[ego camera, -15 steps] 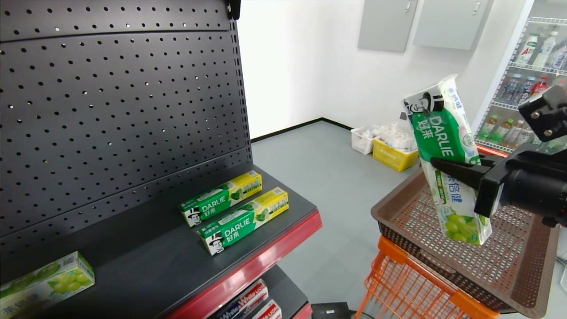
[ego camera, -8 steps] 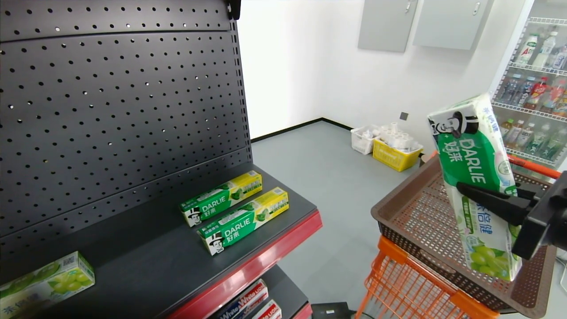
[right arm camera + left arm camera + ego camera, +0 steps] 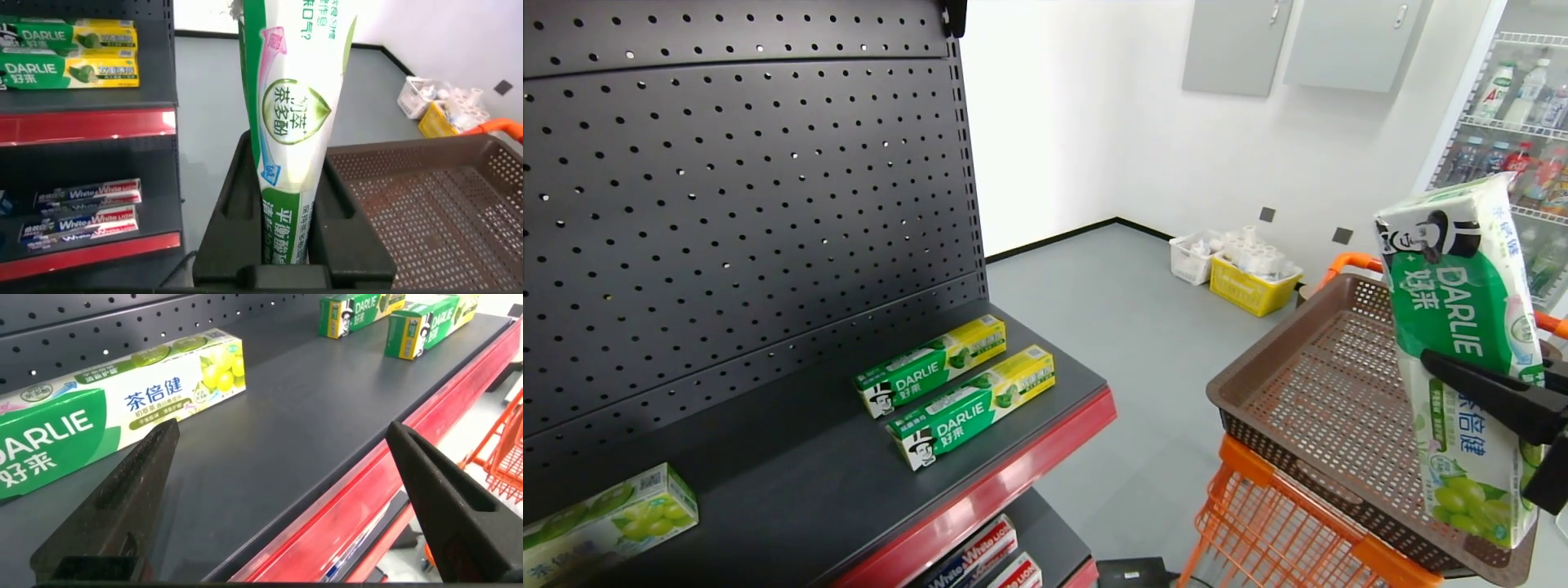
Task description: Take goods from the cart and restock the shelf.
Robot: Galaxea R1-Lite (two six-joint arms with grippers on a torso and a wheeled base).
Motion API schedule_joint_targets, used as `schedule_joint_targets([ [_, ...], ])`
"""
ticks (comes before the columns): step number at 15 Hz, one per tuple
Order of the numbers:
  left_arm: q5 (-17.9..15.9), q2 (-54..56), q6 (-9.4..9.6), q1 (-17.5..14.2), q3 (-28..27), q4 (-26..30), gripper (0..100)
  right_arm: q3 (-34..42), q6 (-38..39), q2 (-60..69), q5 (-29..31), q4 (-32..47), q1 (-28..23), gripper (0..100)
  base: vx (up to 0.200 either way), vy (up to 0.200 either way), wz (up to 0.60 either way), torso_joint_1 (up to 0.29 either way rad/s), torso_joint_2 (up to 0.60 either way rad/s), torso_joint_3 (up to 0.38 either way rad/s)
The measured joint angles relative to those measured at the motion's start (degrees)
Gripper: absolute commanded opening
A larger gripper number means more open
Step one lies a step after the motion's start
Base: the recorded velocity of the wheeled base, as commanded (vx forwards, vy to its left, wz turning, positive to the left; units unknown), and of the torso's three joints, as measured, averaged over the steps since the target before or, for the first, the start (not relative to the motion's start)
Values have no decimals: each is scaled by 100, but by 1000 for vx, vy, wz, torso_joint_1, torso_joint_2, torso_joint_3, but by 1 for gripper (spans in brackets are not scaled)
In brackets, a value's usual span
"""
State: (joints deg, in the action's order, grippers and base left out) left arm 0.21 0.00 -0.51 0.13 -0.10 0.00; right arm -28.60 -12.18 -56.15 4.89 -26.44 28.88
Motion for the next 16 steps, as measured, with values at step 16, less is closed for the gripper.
schedule_joint_targets([
  [16,17,0,-83,2,-9,18,100,444,-20,232,44,28,406,0,0,0,150,0,0,1],
])
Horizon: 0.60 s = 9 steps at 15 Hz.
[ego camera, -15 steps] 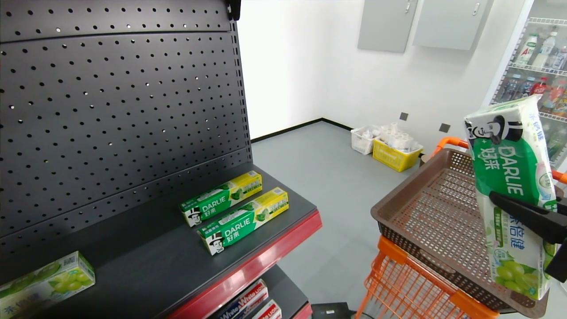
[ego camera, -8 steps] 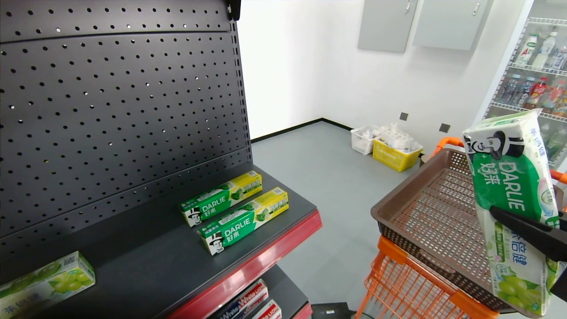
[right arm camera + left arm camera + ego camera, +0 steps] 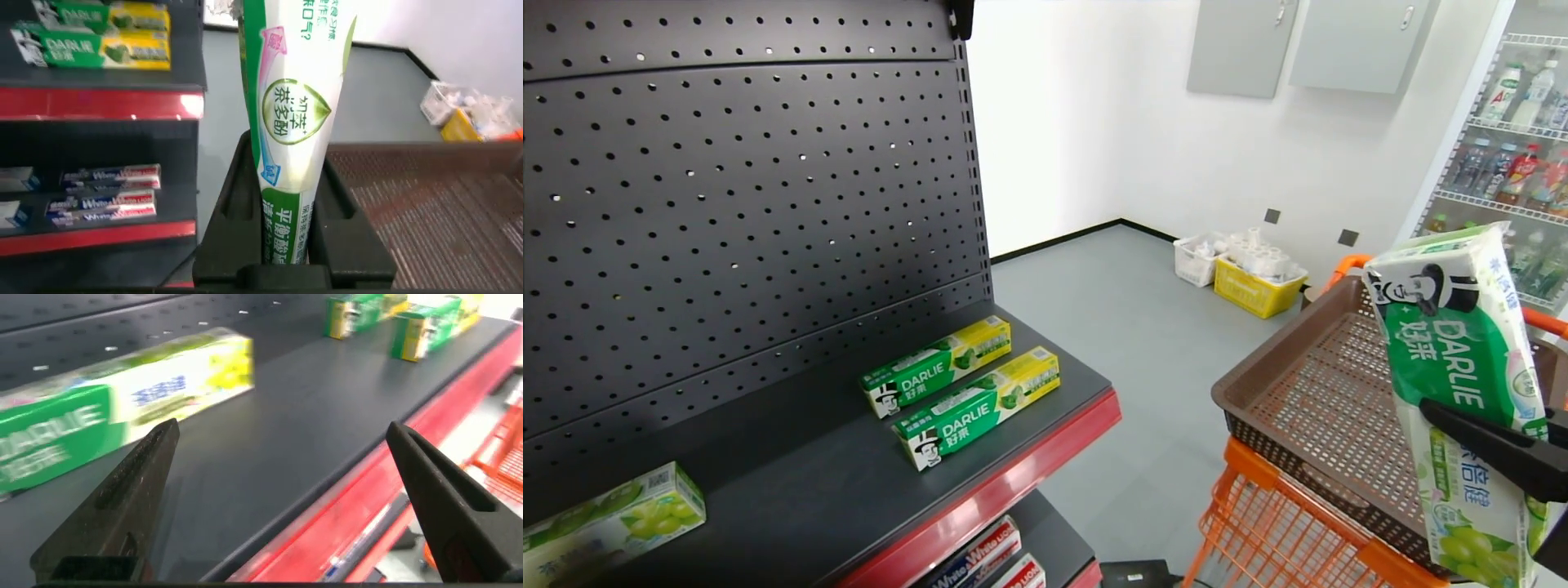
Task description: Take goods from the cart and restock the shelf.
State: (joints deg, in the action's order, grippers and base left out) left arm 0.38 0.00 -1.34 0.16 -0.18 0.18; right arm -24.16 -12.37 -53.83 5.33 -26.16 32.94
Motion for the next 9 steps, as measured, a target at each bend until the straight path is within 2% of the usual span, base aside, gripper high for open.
schedule_joint_targets([
  [1,2,0,-13,0,-9,2,100,-4,0,1,0,-35,10,0,0,0,600,7,7,2],
  [8,13,0,-32,0,-9,9,100,49,-18,-5,15,-27,46,0,0,0,0,0,0,0],
  [9,13,0,-32,-2,-9,9,100,55,-18,-2,6,-17,55,0,0,0,600,2,2,2],
])
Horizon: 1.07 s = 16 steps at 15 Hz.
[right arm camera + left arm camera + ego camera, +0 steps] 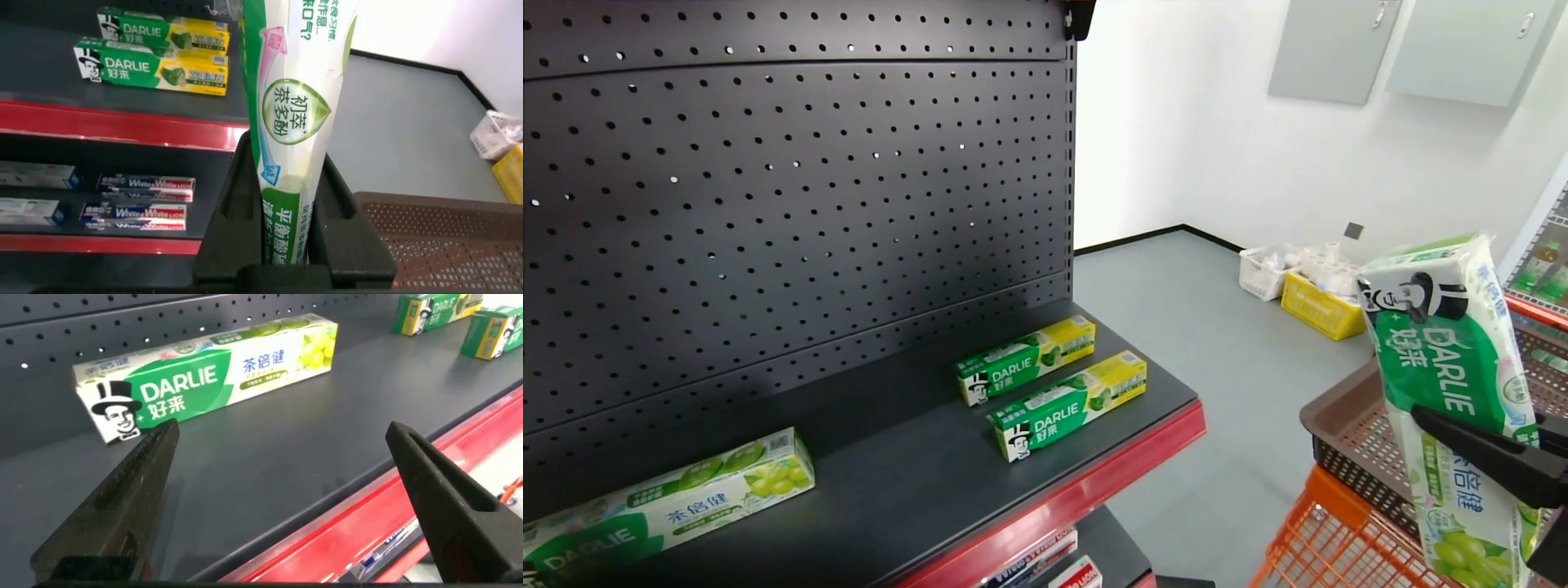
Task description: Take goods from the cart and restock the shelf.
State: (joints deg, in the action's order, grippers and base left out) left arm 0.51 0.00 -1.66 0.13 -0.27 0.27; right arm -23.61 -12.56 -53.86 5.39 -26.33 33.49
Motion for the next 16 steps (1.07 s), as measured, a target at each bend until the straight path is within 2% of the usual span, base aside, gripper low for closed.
schedule_joint_targets([
  [5,6,0,2,-2,2,0,100,5,-9,26,-33,-2,9,0,0,0,600,3,1,1],
  [11,9,0,-9,-6,0,-2,100,40,-9,22,38,4,5,0,0,0,0,0,0,0],
  [16,9,0,-9,-4,0,0,100,138,-13,37,-15,-40,5,0,0,0,600,0,1,4],
])
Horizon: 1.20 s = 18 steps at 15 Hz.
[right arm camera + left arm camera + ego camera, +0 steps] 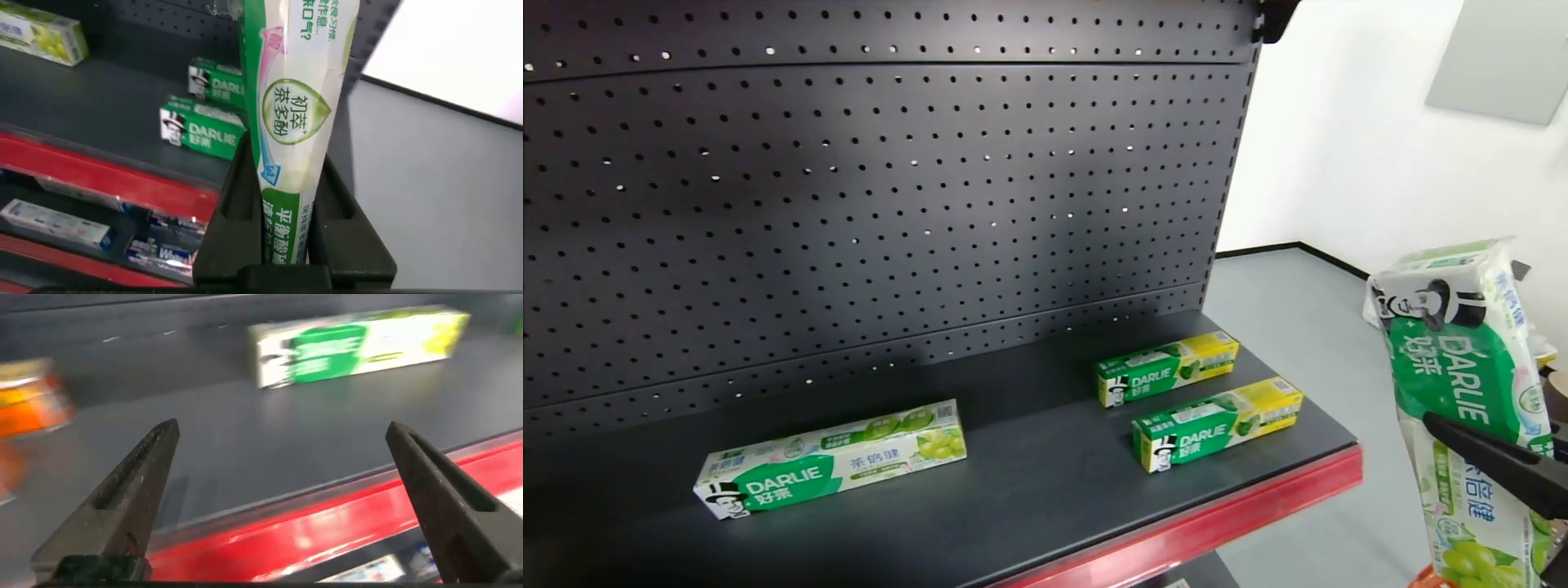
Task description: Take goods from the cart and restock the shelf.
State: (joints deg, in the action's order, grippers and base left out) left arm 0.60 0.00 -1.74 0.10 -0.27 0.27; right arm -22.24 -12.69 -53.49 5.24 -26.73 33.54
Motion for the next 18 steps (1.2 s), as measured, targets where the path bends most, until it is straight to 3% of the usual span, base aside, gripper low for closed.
schedule_joint_targets([
  [4,9,0,9,4,0,0,100,9,7,-2,-76,9,-16,0,0,0,0,0,0,0],
  [8,-5,0,63,9,17,-24,100,-140,49,2,-680,16,-168,0,0,0,0,0,0,0],
  [12,0,0,51,12,17,-27,100,-205,16,-23,-791,24,-215,0,0,0,0,0,0,0],
  [15,5,0,16,1,16,-20,100,-204,-101,-89,-595,-37,-168,0,0,0,0,0,0,0],
  [16,2,0,11,4,13,-17,100,-182,-158,-105,-169,-46,-121,0,0,0,0,0,0,0],
  [18,0,0,9,1,6,-11,100,-146,-195,-116,80,-46,30,0,0,0,600,0,0,5],
])
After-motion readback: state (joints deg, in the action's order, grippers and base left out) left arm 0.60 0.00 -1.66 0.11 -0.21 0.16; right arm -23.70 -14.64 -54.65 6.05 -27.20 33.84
